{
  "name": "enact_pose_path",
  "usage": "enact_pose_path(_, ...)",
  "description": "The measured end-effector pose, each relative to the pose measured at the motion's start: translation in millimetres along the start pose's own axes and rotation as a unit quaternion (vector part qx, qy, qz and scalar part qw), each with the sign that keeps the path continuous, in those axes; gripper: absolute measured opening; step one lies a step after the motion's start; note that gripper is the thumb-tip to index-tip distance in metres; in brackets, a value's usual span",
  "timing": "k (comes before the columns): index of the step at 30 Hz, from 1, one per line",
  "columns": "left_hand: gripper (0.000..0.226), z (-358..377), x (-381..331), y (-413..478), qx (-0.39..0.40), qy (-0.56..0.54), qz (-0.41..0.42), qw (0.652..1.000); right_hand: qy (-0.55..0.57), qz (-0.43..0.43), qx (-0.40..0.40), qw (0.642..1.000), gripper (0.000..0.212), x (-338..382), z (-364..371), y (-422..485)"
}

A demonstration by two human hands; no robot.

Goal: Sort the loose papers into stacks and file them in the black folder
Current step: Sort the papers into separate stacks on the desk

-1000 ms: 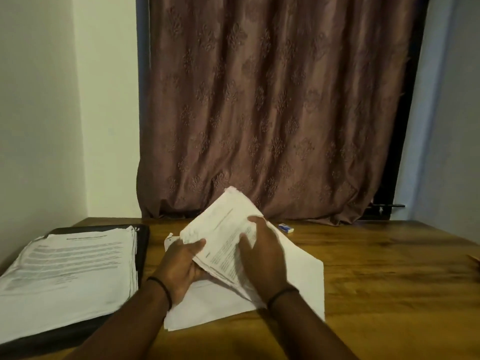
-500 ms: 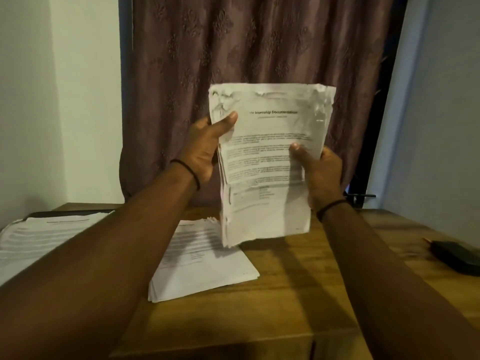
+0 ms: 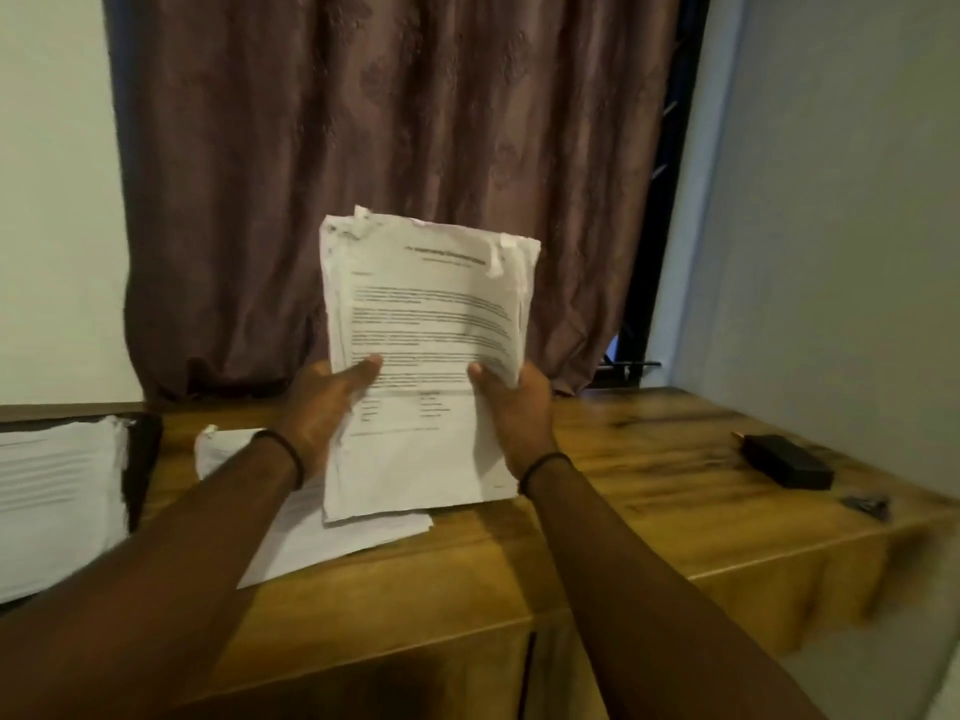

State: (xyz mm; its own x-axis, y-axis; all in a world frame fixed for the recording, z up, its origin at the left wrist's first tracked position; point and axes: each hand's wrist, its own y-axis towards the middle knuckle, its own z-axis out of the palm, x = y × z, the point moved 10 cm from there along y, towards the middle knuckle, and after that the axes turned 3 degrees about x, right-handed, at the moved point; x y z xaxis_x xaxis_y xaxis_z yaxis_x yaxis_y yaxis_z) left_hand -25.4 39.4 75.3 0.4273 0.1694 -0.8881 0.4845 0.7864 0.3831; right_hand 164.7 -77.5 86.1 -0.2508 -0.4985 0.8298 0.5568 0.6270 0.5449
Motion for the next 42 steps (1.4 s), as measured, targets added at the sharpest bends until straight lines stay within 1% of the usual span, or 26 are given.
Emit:
enact_pose_path(3,0.022,0.5,-0.2,0.3,0.006,-0.013,-0.021,1.000,-0.021,0.018,0.002,1.000,0.029,-3.7,-6.4,9.9)
enact_pose_path(6,0.023,-3.4,13.6,-0.8,-0.005,0.004,-0.057,0.998,-0.111,0.064,0.000,0.992,0.031,-27.0,-17.5,14.9)
enact_pose_path(7,0.024,-5.4,20.4,-3.4,-0.015,0.029,-0.075,0.997,-0.135,0.073,0.002,0.988,0.030,-36.5,-20.6,16.7)
enact_pose_path(8,0.026,-10.7,27.5,-4.9,-0.037,0.078,-0.089,0.992,-0.153,0.082,0.007,0.985,0.029,-46.0,-24.6,16.8)
enact_pose_path(9,0.036,-24.3,31.9,-4.6,-0.064,0.162,-0.091,0.981,-0.161,0.085,0.006,0.983,0.026,-55.3,-25.9,16.2)
enact_pose_path(10,0.051,-38.3,32.2,-3.2,-0.092,0.278,-0.085,0.952,-0.166,0.094,0.001,0.982,0.020,-61.3,-30.0,13.0)
enact_pose_path(11,0.067,-56.7,30.4,-3.8,-0.115,0.404,-0.087,0.903,-0.167,0.103,-0.004,0.980,0.016,-71.0,-32.6,11.5)
enact_pose_path(12,0.078,-77.1,30.5,-5.4,-0.131,0.523,-0.107,0.835,-0.172,0.120,-0.011,0.978,0.015,-78.4,-35.4,7.9)
enact_pose_path(13,0.083,-98.1,35.1,-6.8,-0.139,0.614,-0.136,0.765,-0.174,0.139,-0.020,0.975,0.016,-87.0,-40.9,4.4)
enact_pose_path(14,0.081,-121.6,39.6,-12.5,-0.143,0.672,-0.175,0.706,-0.174,0.167,-0.018,0.970,0.016,-95.1,-40.8,0.1)
enact_pose_path(15,0.077,-138.9,44.9,-21.1,-0.139,0.707,-0.210,0.661,-0.171,0.184,-0.019,0.968,0.013,-103.4,-41.3,-1.7)
enact_pose_path(16,0.076,-153.8,51.8,-30.2,-0.129,0.728,-0.243,0.628,-0.169,0.199,-0.015,0.965,0.012,-107.8,-37.6,-3.7)
enact_pose_path(17,0.077,-163.7,57.9,-38.8,-0.118,0.741,-0.265,0.606,-0.171,0.205,-0.012,0.964,0.013,-113.1,-33.6,-3.1)
enact_pose_path(19,0.080,-173.3,69.9,-44.1,-0.096,0.755,-0.282,0.584,-0.180,0.215,0.003,0.960,0.020,-121.1,-21.1,-1.4)
enact_pose_path(21,0.080,-169.2,76.1,-40.0,-0.079,0.752,-0.277,0.593,-0.184,0.219,0.013,0.958,0.024,-122.4,-7.6,0.6)
enact_pose_path(23,0.080,-154.5,81.6,-33.5,-0.059,0.737,-0.263,0.619,-0.193,0.221,0.022,0.956,0.022,-124.6,3.7,3.5)
enact_pose_path(25,0.076,-136.2,87.9,-31.2,-0.035,0.727,-0.261,0.634,-0.189,0.227,0.032,0.955,0.022,-128.5,13.4,5.0)
enact_pose_path(28,0.073,-113.0,97.4,-30.4,-0.010,0.729,-0.265,0.631,-0.186,0.231,0.032,0.955,0.023,-130.6,17.2,7.3)
enact_pose_path(30,0.074,-104.5,99.0,-29.6,-0.015,0.736,-0.261,0.624,-0.202,0.231,0.023,0.952,0.025,-129.0,12.2,8.7)
enact_pose_path(33,0.067,-105.1,100.0,-27.1,-0.033,0.733,-0.266,0.625,-0.251,0.235,0.010,0.939,0.024,-128.9,-1.1,6.4)
enact_pose_path(36,0.063,-109.9,95.0,-21.8,-0.054,0.719,-0.241,0.650,-0.306,0.248,0.017,0.919,0.024,-138.0,-9.2,2.2)
enact_pose_path(39,0.055,-115.9,82.6,-18.7,-0.080,0.696,-0.200,0.685,-0.360,0.245,0.051,0.899,0.031,-141.5,1.0,1.2)
enact_pose_path(41,0.050,-124.2,73.7,-18.2,-0.098,0.669,-0.188,0.712,-0.350,0.242,0.052,0.903,0.032,-137.8,12.7,0.6)
enact_pose_path(42,0.046,-128.3,66.7,-17.0,-0.109,0.656,-0.174,0.726,-0.329,0.232,0.044,0.914,0.032,-133.4,19.6,2.1)
